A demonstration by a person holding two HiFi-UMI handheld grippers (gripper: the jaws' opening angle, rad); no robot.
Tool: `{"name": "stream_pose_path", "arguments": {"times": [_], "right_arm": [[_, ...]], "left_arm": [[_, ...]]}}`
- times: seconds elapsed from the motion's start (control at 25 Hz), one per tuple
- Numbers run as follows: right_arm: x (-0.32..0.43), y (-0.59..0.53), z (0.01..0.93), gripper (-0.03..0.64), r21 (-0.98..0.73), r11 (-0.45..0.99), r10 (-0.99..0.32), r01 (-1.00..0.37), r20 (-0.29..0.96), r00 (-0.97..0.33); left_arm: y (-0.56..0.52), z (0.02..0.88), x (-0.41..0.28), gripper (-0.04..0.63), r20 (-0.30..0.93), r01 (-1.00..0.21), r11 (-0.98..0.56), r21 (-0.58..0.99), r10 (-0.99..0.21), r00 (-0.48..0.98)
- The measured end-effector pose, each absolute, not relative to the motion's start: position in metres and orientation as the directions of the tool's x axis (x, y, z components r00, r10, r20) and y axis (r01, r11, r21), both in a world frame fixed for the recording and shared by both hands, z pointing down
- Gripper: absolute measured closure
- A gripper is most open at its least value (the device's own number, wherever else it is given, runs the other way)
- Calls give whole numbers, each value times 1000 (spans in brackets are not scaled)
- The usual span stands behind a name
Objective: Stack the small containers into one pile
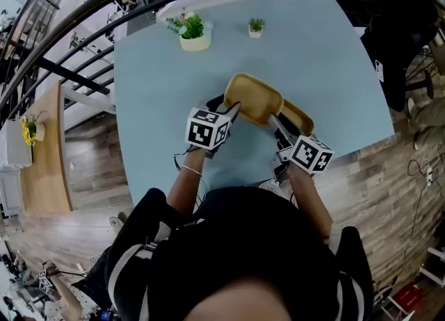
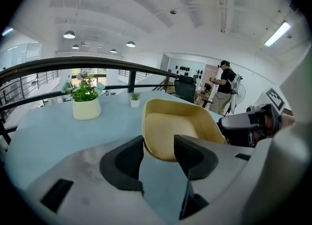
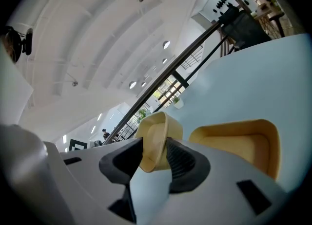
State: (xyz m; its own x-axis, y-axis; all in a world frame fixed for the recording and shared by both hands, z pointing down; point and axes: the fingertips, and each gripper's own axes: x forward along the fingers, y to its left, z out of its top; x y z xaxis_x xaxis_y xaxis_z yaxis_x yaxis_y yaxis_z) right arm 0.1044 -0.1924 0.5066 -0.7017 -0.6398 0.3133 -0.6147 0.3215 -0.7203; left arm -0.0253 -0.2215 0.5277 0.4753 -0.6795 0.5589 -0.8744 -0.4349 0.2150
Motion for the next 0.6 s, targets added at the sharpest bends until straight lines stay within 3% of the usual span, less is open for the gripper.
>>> {"name": "stream_pose_path", "arguments": {"times": [0.6], "right_arm": [[172, -180, 514, 463, -717, 212, -736, -665, 331, -591]], "left_arm": [[-216, 537, 45, 400, 573, -796, -558, 233, -583, 577]]}}
